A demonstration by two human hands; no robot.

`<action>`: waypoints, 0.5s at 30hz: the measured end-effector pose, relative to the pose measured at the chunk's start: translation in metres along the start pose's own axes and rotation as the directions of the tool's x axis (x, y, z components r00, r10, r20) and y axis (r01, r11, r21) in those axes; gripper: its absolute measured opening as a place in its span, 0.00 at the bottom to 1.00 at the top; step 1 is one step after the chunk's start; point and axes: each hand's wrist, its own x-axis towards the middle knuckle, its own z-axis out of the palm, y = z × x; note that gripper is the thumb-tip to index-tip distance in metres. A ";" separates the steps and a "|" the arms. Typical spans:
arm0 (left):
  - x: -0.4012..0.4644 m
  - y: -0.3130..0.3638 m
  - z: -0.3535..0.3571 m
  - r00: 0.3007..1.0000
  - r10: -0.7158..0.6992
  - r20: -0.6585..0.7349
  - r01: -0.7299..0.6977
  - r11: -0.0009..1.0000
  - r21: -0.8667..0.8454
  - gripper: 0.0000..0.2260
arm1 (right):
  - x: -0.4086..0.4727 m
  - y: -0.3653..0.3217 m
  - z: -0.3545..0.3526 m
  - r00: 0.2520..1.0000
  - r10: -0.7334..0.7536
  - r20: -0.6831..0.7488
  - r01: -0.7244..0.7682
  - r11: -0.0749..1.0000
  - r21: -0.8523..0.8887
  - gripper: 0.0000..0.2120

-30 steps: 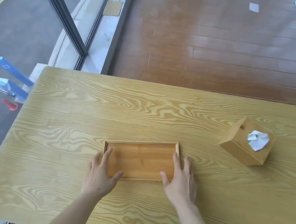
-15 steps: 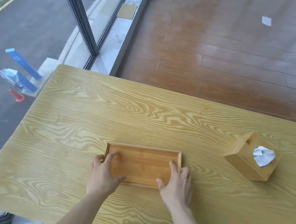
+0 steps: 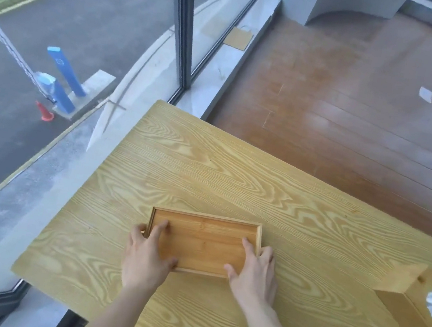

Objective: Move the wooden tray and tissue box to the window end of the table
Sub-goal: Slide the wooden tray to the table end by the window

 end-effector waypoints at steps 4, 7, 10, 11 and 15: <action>0.017 -0.036 -0.024 0.994 -0.099 -0.053 0.095 0.993 -0.070 0.39 | 0.013 -0.057 0.008 0.996 -0.085 0.013 0.085 0.996 -0.031 0.36; 0.029 -0.064 -0.039 0.978 -0.191 -0.086 0.181 0.977 -0.110 0.39 | 0.025 -0.103 0.013 0.987 -0.157 0.019 0.158 0.986 -0.059 0.34; 0.037 -0.086 -0.049 0.957 -0.273 -0.094 0.256 0.953 -0.161 0.39 | 0.039 -0.147 0.019 0.974 -0.223 0.033 0.225 0.971 -0.079 0.31; 0.037 -0.089 -0.050 0.951 -0.296 -0.092 0.277 0.944 -0.179 0.38 | 0.044 -0.158 0.019 0.971 -0.238 0.034 0.240 0.967 -0.080 0.30; 0.039 -0.106 -0.053 0.919 -0.387 -0.077 0.356 0.897 -0.263 0.37 | 0.065 -0.210 0.023 0.954 -0.298 0.035 0.300 0.951 -0.080 0.26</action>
